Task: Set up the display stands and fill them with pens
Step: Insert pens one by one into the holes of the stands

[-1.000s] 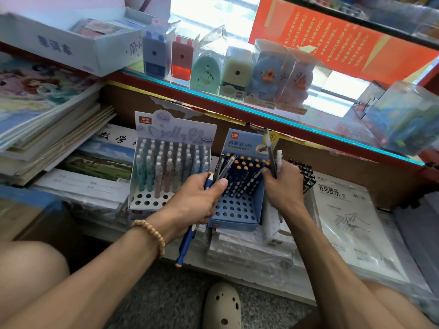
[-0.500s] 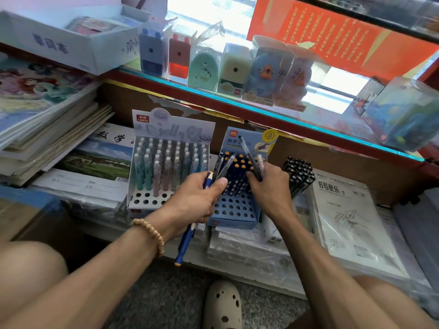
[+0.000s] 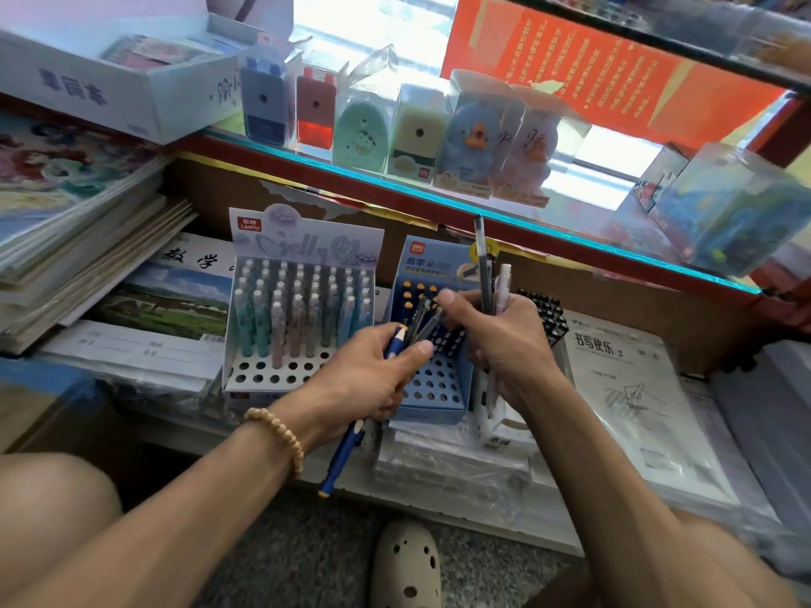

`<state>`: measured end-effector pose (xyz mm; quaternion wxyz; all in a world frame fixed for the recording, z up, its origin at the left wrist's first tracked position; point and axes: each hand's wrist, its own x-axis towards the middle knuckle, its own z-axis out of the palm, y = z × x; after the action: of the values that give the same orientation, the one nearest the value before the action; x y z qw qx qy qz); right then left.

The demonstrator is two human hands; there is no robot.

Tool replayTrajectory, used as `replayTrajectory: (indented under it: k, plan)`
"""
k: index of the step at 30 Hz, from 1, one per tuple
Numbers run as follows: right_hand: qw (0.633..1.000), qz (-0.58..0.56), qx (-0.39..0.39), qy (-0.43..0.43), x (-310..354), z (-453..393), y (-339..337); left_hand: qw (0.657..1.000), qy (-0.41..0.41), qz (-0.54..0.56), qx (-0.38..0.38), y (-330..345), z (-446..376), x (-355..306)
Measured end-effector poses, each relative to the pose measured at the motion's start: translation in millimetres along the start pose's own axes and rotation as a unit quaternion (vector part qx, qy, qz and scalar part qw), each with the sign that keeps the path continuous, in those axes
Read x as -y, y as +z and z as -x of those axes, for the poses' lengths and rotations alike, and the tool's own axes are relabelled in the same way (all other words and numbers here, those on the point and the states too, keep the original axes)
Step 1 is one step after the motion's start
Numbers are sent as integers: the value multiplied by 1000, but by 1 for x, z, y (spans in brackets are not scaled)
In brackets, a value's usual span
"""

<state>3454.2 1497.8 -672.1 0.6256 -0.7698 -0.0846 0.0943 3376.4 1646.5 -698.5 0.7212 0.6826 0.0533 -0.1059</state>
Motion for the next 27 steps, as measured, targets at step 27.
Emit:
replayTrajectory:
  k: [27]
  plan:
    - [922,113,-368,-49,-8,9,-135,999,-24,12,34,59,-17,-7]
